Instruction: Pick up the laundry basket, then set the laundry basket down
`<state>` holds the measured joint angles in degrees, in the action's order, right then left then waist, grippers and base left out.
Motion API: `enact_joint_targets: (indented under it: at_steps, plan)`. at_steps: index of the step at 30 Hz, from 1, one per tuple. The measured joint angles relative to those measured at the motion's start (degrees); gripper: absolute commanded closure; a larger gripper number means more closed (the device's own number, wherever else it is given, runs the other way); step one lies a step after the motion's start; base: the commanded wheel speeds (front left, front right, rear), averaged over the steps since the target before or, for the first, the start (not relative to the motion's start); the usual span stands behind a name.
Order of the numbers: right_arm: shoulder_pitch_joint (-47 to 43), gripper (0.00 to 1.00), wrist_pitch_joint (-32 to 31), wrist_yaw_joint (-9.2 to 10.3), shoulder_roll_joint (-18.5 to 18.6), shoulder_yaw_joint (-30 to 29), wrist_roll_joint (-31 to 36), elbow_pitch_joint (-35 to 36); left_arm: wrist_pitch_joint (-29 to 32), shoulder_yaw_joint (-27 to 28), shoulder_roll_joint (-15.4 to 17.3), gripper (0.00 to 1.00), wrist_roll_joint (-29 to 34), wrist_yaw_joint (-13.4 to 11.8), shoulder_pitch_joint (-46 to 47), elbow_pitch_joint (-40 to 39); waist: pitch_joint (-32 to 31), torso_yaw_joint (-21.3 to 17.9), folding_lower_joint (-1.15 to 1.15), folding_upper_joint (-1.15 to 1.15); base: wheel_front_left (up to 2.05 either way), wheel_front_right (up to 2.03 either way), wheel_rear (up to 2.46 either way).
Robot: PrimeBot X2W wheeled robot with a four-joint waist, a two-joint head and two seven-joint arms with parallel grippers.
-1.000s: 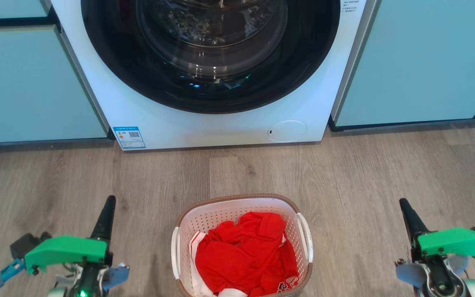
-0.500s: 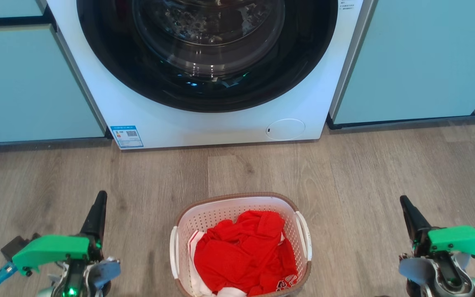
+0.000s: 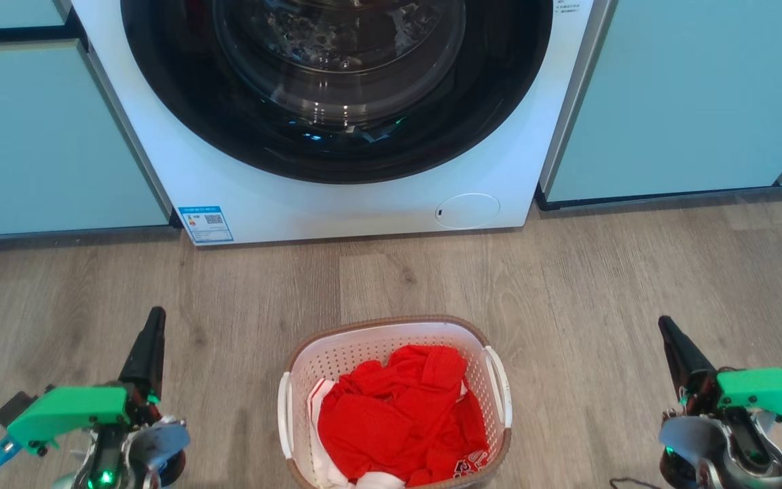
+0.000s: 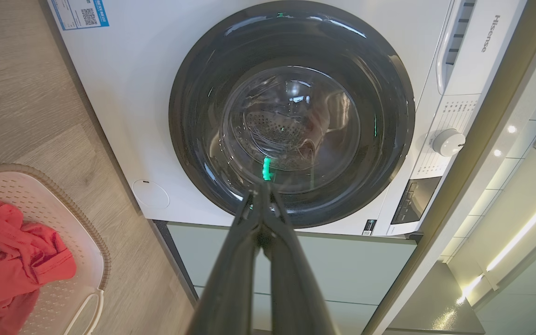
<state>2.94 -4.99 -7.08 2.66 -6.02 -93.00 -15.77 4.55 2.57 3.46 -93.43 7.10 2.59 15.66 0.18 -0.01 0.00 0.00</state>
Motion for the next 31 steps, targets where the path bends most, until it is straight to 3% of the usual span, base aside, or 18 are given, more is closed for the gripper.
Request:
enact_joint_targets:
  at_steps: [31]
  plan:
    - [0.48,1.0,-0.46,0.0,0.0,-0.51,0.0,0.0,0.52,0.35,-0.16,1.0,0.14,0.0,0.02,0.01,-0.01,0.0,0.0,0.01,0.0,0.0,0.0]
